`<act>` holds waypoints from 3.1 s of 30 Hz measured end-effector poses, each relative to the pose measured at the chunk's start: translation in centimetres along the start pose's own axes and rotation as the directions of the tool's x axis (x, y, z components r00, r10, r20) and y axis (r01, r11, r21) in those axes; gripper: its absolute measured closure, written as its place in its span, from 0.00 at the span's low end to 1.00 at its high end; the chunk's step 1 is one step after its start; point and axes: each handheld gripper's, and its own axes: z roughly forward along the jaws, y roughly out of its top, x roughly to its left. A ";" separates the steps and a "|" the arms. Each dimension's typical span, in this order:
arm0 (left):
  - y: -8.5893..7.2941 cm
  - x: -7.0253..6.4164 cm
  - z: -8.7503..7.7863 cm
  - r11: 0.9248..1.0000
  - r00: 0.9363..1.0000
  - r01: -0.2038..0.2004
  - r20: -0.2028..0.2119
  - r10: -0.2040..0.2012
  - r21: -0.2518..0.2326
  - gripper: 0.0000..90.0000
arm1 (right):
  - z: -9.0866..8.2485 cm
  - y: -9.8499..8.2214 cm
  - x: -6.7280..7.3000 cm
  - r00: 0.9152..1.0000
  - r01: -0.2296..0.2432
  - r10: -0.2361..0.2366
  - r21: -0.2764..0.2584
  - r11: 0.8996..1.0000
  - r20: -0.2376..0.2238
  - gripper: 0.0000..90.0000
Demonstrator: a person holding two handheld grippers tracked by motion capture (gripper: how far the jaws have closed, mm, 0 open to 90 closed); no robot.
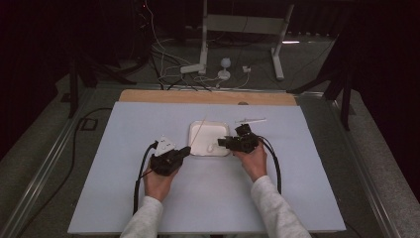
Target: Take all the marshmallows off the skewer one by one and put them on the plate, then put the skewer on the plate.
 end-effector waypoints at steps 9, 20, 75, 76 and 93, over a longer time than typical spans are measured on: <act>0.6 0.3 0.7 0.999 0.999 0.032 -0.006 -0.032 -0.004 1.00 | -0.2 0.0 0.1 1.000 -0.006 0.007 -0.027 1.000 0.029 0.27; 1.7 -0.1 2.2 0.999 0.999 0.048 -0.008 -0.048 -0.003 1.00 | -2.1 -0.3 0.9 0.998 0.056 -0.053 -0.092 0.994 0.035 0.14; 0.1 1.2 9.2 0.945 0.965 0.244 -0.147 -0.215 0.219 1.00 | -12.7 -9.2 -1.8 0.992 0.119 -0.105 -0.250 0.961 0.069 0.05; 0.0 1.2 9.3 0.942 0.963 0.252 -0.153 -0.222 0.221 1.00 | -12.7 -9.2 -1.8 0.992 0.120 -0.106 -0.250 0.961 0.069 0.05; 0.5 1.4 8.5 0.938 0.954 0.300 -0.076 -0.291 0.174 0.58 | -13.0 -9.2 -1.9 0.992 0.120 -0.104 -0.259 0.958 0.077 0.05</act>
